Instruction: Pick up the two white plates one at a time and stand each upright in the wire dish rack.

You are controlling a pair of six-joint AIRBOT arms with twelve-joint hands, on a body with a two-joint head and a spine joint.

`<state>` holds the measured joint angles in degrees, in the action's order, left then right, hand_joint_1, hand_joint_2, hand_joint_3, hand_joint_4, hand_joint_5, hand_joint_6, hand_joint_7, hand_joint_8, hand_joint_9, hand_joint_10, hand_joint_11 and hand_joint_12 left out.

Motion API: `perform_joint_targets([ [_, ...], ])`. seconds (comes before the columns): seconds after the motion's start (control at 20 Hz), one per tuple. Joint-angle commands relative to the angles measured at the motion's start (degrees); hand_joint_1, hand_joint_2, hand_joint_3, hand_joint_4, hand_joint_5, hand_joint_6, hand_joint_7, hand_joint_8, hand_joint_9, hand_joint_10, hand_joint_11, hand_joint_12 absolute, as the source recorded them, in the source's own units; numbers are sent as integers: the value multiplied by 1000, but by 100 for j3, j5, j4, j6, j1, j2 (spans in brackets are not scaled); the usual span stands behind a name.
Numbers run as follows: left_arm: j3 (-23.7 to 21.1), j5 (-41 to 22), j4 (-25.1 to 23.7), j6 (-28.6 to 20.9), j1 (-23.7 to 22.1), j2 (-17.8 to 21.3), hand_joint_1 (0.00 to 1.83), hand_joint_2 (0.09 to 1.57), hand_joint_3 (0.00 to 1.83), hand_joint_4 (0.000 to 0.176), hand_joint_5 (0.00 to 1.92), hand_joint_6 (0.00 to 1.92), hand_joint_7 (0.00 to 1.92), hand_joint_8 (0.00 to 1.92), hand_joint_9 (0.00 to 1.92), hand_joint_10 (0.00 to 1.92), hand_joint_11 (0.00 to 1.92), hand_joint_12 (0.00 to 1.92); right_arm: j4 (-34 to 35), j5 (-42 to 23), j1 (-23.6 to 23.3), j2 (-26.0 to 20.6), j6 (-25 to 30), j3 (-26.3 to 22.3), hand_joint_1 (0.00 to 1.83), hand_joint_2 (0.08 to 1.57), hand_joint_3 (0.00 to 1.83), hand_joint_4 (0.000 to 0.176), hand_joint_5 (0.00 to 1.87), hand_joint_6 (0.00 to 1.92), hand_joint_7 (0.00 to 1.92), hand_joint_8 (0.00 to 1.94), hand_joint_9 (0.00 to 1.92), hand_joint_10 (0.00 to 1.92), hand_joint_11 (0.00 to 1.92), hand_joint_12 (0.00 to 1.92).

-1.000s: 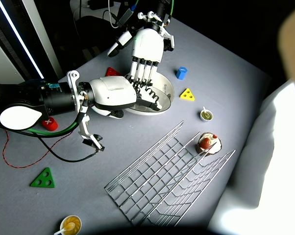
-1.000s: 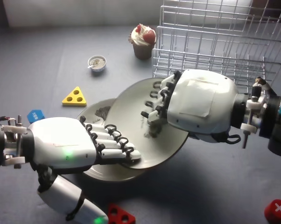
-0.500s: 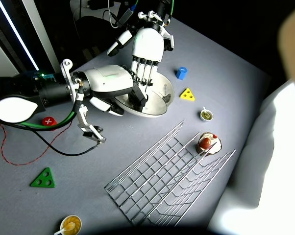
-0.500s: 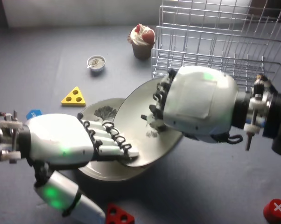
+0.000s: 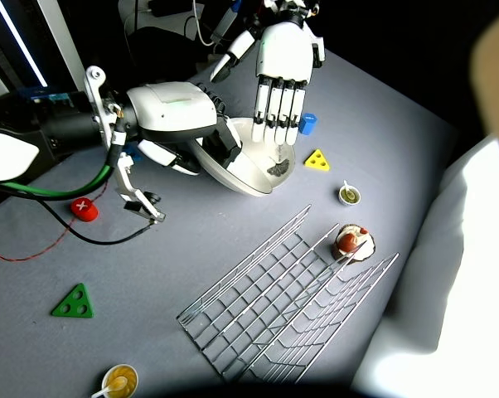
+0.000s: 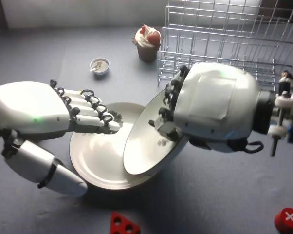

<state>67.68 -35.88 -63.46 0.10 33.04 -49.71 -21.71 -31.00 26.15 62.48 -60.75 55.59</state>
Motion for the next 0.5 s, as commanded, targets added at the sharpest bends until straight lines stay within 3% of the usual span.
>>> perform_joint_targets([
  [0.0, 68, -336, 281, -10, -41, 77, 0, 975, 1, 0, 138, 2, 165, 3, 153, 4, 149, 7, 100, -639, -130, -89, 52, -33, 1503, 1006, 0, 0, 1119, 717, 1344, 32, 1285, 412, 1023, 1268],
  [0.15, 259, -399, 343, -10, -41, 145, 0, 974, 1, 0, 125, 0, 147, 0, 131, 0, 130, 0, 100, -451, -363, -298, 837, -53, 1504, 1010, 0, 0, 1087, 779, 1341, 39, 1300, 392, 995, 1311],
  [0.25, 352, -381, 394, -10, -44, 181, 0, 969, 0, 0, 120, 0, 141, 0, 125, 0, 125, 0, 100, -406, -473, -410, 1364, -38, 1501, 1019, 1, 0, 1061, 843, 1351, 26, 1217, 514, 982, 1324],
  [0.35, 358, -287, 394, -10, -77, 289, 0, 968, 0, 0, 148, 11, 177, 13, 161, 13, 169, 19, 100, -387, -625, -498, 1616, -36, 1505, 1006, 0, 0, 1064, 787, 1356, 61, 1347, 278, 1010, 1292],
  [0.4, 350, -280, 392, -10, -78, 344, 0, 970, 0, 0, 151, 10, 185, 15, 169, 15, 177, 22, 100, -363, -708, -546, 1752, -40, 1506, 1004, 0, 0, 1063, 766, 1352, 80, 1373, 236, 1014, 1287],
  [0.45, 341, -266, 389, -10, -77, 404, 0, 968, 0, 0, 131, 1, 160, 3, 137, 2, 134, 4, 101, -301, -808, -588, 1991, -28, 1505, 1011, 0, 0, 1038, 781, 1313, 158, 1344, 323, 1003, 1304],
])
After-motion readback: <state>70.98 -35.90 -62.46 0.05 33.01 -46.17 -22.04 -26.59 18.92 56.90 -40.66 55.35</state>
